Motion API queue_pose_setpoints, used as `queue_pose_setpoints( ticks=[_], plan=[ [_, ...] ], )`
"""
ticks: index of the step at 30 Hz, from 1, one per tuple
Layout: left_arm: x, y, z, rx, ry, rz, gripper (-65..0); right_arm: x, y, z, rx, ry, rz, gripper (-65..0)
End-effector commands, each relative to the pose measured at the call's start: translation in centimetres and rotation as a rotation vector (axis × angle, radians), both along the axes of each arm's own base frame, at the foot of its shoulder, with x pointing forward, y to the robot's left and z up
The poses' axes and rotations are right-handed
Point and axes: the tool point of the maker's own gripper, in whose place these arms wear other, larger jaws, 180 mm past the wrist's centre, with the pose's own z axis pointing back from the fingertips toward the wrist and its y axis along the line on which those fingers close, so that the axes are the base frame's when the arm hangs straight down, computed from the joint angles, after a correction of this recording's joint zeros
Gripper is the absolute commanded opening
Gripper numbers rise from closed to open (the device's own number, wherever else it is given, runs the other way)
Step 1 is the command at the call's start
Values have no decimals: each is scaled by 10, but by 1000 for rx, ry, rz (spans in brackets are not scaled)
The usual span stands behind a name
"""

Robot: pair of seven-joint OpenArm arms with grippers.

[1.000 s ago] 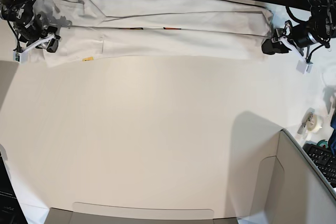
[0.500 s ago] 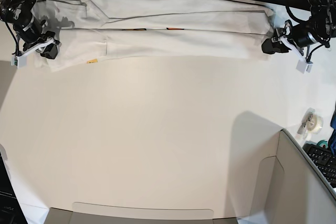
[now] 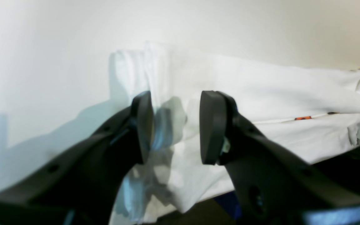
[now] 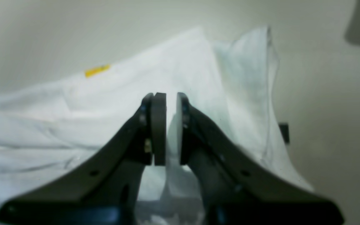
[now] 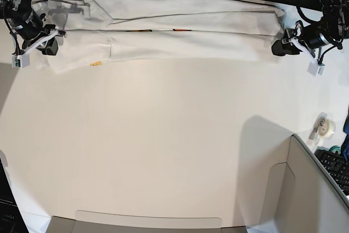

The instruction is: Layout the t-shirt on the table in an organized manner, then fold the t-shirt properly

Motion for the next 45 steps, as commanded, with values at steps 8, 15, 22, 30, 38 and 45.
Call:
queue_pose_setpoints(
  ticks=[8,15,22,30,38,45],
  plan=[
    [8,2,11,5,-40,-4,-407,-13,8,-6,-23,42,69,-604],
    [5,-6,6,-20,-33,3,-407,17,-25,30,-52,-137,-54,-545],
    [5,-5,5,-20,-32,3,-407,38,-43,1,99,-133,-183,-418],
    [5,-5,5,-21,-31,5,-407,49,-39,-35,238,-73,-224,-416],
    [6,-9,4,-34,-34,9,-407,60,-21,-32,269,-90,-175,-417],
    [6,-9,5,-34,-36,9,-407,63,-8,-33,307,-95,-152,-422]
  ],
)
